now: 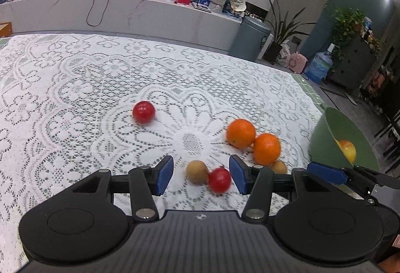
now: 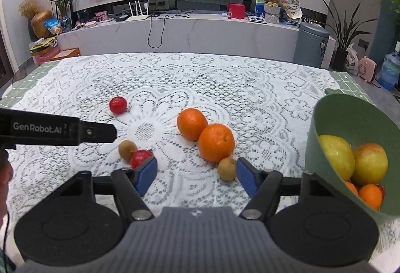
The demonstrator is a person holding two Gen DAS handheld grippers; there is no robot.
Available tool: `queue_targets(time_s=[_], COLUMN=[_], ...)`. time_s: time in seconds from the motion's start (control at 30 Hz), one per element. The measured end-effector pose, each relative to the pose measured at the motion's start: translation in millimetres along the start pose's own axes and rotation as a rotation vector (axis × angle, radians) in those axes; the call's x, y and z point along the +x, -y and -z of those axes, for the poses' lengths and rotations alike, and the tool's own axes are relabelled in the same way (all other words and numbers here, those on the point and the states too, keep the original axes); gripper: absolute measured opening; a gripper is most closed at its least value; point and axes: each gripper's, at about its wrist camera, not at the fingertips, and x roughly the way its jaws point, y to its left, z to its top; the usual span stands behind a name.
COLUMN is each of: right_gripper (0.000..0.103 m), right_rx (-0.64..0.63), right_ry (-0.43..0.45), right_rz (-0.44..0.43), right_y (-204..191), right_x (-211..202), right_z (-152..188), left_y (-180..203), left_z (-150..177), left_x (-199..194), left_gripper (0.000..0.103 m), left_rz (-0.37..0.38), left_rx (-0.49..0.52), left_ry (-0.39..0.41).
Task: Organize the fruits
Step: 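Close the right gripper on an orange while the left gripper closes on another orange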
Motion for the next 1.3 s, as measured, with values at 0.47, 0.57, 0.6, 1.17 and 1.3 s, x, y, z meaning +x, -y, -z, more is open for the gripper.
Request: queue_targets(time_s=[0.47,0.57,0.6,1.17,1.3], right_gripper=[0.054,0.054,0.054,0.043,0.043], right_rx=[-0.018,-0.025,-0.024,-0.028,-0.019], right_ry=[-0.014,-0.015,-0.013,-0.019,-0.022], right_rz=[0.006,-0.006,-0.013,-0.045,-0.044], right_y=[16,18,19,26,28], right_x=[43,48,49,66,68], right_z=[-16,-15,-14,-11,-12], left_y=[21,26,27,38,39], left_z=[-21,-25,-26,-32,-32], left_x=[36,48,52,95,97], left_gripper=[0.061,0.061,0.061,0.054,0.054], left_rz=[0.089,0.12,0.13,0.152,0.155], left_rx=[0.026,0.012,0.007,0.007,0.008], left_ry=[-0.031,-0.047,-0.053,-0.11,-0.1])
